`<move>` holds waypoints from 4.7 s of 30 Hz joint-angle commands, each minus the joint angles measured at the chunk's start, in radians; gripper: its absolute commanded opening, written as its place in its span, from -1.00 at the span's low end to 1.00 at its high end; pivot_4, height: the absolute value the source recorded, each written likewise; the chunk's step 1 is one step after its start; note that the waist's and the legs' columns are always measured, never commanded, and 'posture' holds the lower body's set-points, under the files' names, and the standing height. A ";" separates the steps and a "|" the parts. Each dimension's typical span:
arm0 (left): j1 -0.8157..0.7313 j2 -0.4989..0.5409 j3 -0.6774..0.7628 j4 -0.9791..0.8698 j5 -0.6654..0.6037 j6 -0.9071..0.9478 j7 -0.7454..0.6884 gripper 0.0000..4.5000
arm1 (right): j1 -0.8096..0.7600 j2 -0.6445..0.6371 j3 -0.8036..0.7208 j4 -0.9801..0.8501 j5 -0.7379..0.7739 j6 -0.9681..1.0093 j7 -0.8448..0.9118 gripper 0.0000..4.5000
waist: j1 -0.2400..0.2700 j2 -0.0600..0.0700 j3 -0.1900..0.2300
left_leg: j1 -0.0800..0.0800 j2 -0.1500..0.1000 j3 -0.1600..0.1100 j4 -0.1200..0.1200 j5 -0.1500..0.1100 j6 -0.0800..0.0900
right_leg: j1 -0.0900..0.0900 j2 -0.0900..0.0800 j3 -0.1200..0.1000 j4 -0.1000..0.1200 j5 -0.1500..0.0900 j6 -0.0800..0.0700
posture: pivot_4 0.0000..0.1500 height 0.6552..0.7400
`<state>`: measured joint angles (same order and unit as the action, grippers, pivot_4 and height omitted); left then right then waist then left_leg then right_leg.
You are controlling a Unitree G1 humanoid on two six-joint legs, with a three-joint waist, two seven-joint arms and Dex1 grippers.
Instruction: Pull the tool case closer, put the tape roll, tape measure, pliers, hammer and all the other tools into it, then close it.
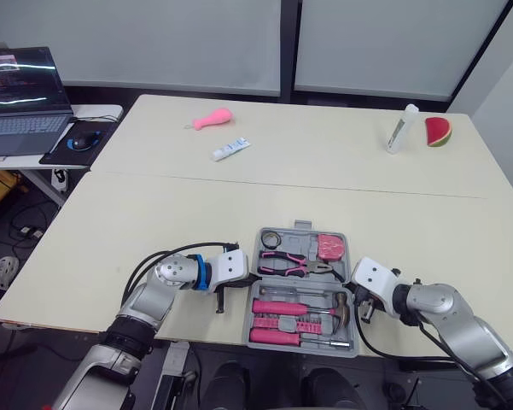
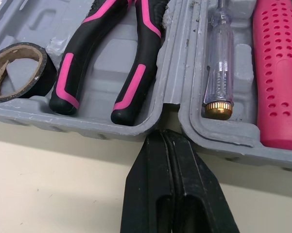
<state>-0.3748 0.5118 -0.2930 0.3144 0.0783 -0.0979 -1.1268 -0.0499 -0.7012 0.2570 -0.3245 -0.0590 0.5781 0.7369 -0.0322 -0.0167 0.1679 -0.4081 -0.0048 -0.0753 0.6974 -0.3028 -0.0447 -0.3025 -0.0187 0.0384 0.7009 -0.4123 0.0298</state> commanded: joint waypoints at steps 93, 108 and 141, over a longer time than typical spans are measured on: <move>0.004 0.010 -0.311 -0.136 0.062 -0.053 -0.148 -1.00 | -0.177 0.358 -0.462 -0.160 0.411 0.678 -0.353 0.63 | 0.002 0.009 -0.006 | 0.004 -0.002 0.001 -0.002 0.000 0.000 | 0.003 0.001 0.004 -0.001 0.000 0.000 | 1.00 1.00; 0.008 -0.004 -0.332 -0.106 0.074 -0.058 -0.129 -1.00 | -0.285 0.502 -0.441 0.062 0.354 0.598 -0.542 0.99 | 0.001 0.012 -0.009 | 0.005 -0.002 0.002 -0.003 0.000 0.000 | 0.003 0.001 0.004 -0.001 0.000 0.000 | 1.00 1.00; 0.017 0.074 -0.372 -0.085 0.115 -0.111 -0.196 -1.00 | -0.409 0.530 -0.502 0.335 0.608 0.517 -0.292 0.99 | -0.032 0.013 -0.014 | 0.010 0.000 0.003 -0.009 0.000 0.000 | 0.004 0.001 0.006 -0.001 0.000 0.000 | 1.00 1.00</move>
<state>-0.4016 0.5510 -0.5936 0.1601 0.1037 -0.2289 -1.2938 -0.4432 -0.1786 -0.2718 0.0607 0.4942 1.1111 0.3939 -0.0641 -0.0034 0.1540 -0.3974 -0.0042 -0.0725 0.6883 -0.3031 -0.0443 -0.2985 -0.0178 0.0446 0.7002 -0.4123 0.0298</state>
